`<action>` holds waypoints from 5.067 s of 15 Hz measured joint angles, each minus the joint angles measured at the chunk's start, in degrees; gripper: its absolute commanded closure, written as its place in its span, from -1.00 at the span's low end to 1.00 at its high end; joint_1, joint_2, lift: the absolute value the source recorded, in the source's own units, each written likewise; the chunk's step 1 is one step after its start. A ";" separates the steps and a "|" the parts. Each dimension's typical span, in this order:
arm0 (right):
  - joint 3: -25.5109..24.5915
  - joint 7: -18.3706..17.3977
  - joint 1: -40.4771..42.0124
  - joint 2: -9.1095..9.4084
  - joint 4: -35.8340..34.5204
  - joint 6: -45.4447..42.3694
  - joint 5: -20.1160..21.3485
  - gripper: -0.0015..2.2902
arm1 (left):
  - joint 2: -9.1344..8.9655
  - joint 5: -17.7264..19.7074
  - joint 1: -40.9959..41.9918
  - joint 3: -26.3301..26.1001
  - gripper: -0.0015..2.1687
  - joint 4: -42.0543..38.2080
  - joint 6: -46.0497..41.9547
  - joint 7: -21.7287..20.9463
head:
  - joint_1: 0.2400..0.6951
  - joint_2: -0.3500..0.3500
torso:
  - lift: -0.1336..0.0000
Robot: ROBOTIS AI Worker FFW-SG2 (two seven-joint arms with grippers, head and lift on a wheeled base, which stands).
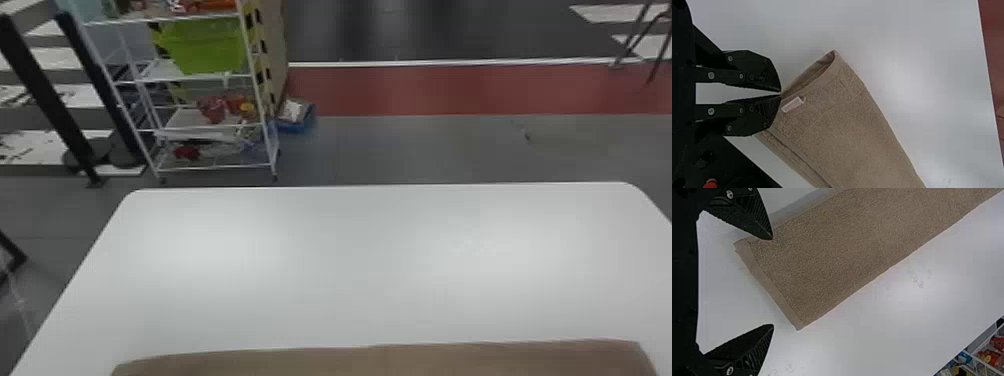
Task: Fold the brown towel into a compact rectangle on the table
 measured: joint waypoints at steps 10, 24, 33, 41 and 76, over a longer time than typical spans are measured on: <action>-0.05 0.00 0.00 0.26 0.30 -0.12 -0.02 -0.92 | 0.05 0.00 -0.04 -0.24 -0.09 -0.01 -0.02 0.00 | 1.00 0.19 | -0.83; -0.08 0.00 0.24 0.36 0.75 -0.30 0.02 -0.92 | -3.97 1.59 -3.43 0.95 -0.98 -2.50 18.40 0.00 | 1.00 0.13 | -0.83; 0.17 0.00 0.14 0.18 1.70 -0.53 0.00 -0.92 | -4.94 -5.07 -7.00 -4.86 -0.86 1.34 16.74 0.00 | 1.00 -0.03 | -0.83; 0.30 0.00 -0.57 0.18 2.89 -0.86 -0.02 -0.92 | -3.74 -9.25 -7.76 -9.94 0.71 4.40 18.53 -0.01 | 1.00 -0.13 | -0.83; 1.59 0.00 -2.30 0.35 6.67 -3.35 -1.23 -0.92 | -4.92 -24.98 -14.82 -45.08 -1.00 -28.15 53.78 0.00 | 1.00 -1.00 | -0.83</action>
